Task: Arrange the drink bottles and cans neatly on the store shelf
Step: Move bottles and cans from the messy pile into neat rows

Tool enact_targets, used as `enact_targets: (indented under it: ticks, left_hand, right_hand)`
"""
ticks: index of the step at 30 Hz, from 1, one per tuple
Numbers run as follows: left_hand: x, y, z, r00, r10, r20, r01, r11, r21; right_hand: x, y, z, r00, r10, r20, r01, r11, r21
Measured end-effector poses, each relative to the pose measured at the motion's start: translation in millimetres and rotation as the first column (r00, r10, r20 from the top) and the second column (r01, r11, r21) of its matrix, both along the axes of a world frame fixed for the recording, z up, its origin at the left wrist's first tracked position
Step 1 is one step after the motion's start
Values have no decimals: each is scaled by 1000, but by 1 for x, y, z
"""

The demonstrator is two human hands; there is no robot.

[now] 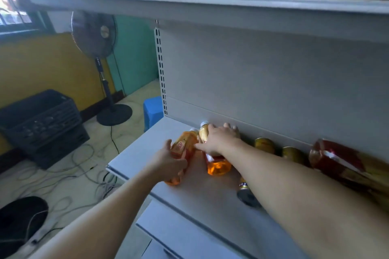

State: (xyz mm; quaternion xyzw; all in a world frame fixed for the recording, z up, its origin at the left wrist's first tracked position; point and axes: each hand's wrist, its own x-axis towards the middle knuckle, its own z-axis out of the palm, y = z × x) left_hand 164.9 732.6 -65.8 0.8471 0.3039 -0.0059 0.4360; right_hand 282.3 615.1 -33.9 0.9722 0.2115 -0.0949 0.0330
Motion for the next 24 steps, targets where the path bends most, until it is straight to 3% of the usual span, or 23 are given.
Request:
enact_targets:
  ticks: [3,6,7,8,10,12,14,16,18,21,24]
  left_hand:
    - [-12,25,-5,991,82,102,-59,976,-209]
    - [-29,40,-5,957,199,209,-71,865,-497]
    - [-36,44,-4,949,213,232,-40,812,-583]
    - [-42,46,-3,943,207,260,19,749,-663]
    - [-52,44,3,933,144,329,177,614,-769]
    - [-53,33,10,918,46,394,320,501,-804]
    - [-49,12,18,895,-45,445,426,390,-816]
    - [-46,-17,26,874,-118,471,484,284,-828]
    - [-48,-53,32,867,-165,471,495,162,-854]
    - [-60,-113,36,865,-289,409,432,17,-902]
    - [-79,-184,37,807,-464,365,391,-45,-919]
  right_hand:
    - [-15,11,9,994,-95,-48,98,993,59]
    - [-33,7,11,972,-210,-106,233,920,316]
    - [-39,2,9,957,-247,-153,291,838,462]
    - [-48,-6,11,941,-241,-236,338,694,636]
    - [-66,-29,13,897,-88,-434,442,230,867]
    - [-87,-58,14,821,158,-549,571,-182,801]
    - [-112,-88,11,727,383,-570,687,-403,605]
    - [-135,-120,6,732,470,-493,681,-522,514]
    - [-160,-157,4,781,457,-425,622,-626,471]
    - [-202,-222,4,828,289,-480,517,-723,458]
    - [-248,-284,14,832,133,-539,428,-772,470]
